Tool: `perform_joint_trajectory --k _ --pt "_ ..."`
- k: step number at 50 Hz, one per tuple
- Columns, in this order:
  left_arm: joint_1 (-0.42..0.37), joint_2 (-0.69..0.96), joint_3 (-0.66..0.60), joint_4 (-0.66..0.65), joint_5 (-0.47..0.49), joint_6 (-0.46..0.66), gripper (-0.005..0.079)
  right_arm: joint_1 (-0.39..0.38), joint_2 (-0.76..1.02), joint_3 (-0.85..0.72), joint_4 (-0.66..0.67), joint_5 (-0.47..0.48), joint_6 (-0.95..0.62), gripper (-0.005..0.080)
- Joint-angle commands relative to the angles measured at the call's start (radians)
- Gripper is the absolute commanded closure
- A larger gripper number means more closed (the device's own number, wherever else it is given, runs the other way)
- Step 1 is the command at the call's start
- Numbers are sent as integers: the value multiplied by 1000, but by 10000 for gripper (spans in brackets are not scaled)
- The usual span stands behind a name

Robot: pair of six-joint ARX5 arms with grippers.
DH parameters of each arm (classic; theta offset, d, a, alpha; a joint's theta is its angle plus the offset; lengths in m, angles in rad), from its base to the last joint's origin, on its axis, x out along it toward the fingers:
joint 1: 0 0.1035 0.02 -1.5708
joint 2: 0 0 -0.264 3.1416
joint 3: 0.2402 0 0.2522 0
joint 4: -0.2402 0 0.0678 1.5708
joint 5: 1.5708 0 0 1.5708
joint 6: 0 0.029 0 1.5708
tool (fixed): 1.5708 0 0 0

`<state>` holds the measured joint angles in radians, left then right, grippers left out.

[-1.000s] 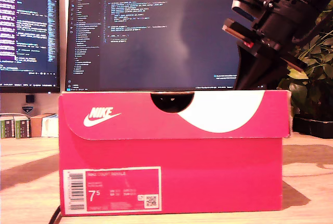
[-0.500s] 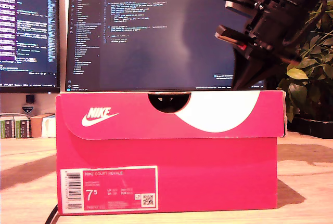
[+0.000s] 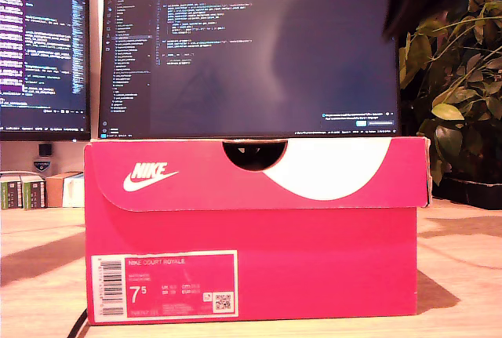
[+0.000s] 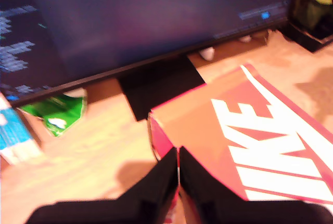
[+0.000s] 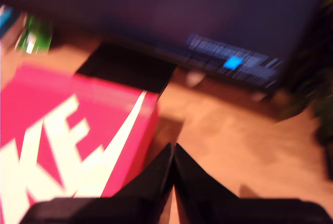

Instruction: Close the red shoebox by pushing the lid with your left arm and holding the box in place with your right arm

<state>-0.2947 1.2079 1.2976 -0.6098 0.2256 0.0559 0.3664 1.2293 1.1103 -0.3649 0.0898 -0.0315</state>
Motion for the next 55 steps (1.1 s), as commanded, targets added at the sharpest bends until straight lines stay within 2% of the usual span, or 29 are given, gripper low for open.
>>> perform_joint_trajectory --k 1,9,24,36,47,55 --pt "9 -39 -18 7 -8 6 762 -3 -26 13 -3 8 -6 765" --pt "13 -94 -53 12 -52 31 762 -3 -90 8 -36 60 -6 765" --pt "50 -188 -140 43 -66 31 762 -3 -185 -13 -76 164 -11 765" --pt "86 -246 -203 77 -66 32 762 -3 -285 -118 -58 222 6 764" --pt "105 -323 -333 186 -68 40 762 -9 -402 -252 33 296 39 765" --pt "129 -346 -426 280 -58 69 762 -67 -485 -353 127 332 -25 764"
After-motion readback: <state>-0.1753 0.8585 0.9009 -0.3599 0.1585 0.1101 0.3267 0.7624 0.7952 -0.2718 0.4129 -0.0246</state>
